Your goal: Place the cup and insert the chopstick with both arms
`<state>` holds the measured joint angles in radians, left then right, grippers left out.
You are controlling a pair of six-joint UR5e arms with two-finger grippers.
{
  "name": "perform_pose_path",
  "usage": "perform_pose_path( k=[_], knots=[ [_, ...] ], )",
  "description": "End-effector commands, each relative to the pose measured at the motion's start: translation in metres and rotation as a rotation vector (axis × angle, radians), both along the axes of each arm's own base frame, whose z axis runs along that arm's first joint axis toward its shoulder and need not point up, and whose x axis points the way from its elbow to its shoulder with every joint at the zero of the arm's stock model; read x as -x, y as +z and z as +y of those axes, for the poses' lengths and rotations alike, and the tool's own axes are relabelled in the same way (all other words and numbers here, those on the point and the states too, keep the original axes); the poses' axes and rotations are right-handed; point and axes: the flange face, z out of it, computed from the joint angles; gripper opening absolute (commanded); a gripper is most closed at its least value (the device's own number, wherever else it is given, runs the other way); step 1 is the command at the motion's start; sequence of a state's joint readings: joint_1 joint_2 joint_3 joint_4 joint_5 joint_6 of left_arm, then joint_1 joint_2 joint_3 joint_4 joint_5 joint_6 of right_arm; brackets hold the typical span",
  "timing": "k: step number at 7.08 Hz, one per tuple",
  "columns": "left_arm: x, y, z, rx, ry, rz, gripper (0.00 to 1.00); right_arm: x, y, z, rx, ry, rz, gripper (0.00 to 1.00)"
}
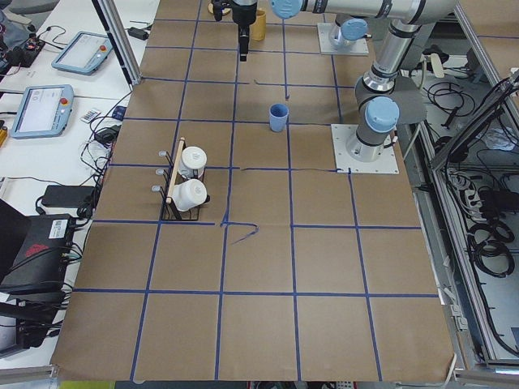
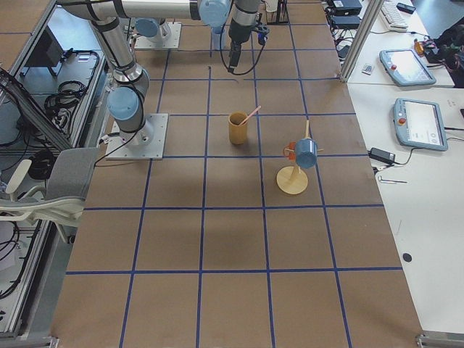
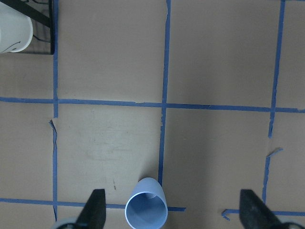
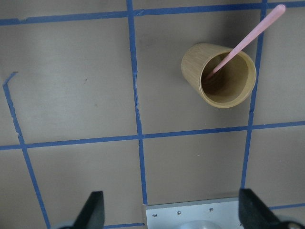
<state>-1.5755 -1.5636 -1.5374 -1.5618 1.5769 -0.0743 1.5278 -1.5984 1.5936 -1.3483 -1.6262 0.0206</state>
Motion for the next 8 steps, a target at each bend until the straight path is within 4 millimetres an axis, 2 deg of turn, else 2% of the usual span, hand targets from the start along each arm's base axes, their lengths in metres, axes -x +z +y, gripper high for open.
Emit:
perform_pose_path(
  k=[1,5,6,7,8],
  knots=[
    [0.001,-0.004,0.001,-0.008,-0.004,0.006,1.00,-0.001,0.000,0.001,-0.003,-0.002,0.001,1.00],
    [0.001,-0.005,0.005,-0.013,-0.005,0.006,1.00,0.000,0.000,0.000,-0.003,-0.004,0.001,1.00],
    [-0.001,-0.010,0.012,-0.024,-0.021,0.004,1.00,0.000,0.000,0.000,-0.001,-0.006,-0.002,1.00],
    [-0.004,-0.020,0.020,-0.034,-0.160,-0.009,1.00,0.001,-0.002,0.000,-0.005,0.002,0.000,1.00],
    [-0.005,-0.030,0.034,-0.060,-0.203,-0.010,1.00,0.000,-0.001,0.000,0.002,-0.003,-0.003,1.00]
  ],
)
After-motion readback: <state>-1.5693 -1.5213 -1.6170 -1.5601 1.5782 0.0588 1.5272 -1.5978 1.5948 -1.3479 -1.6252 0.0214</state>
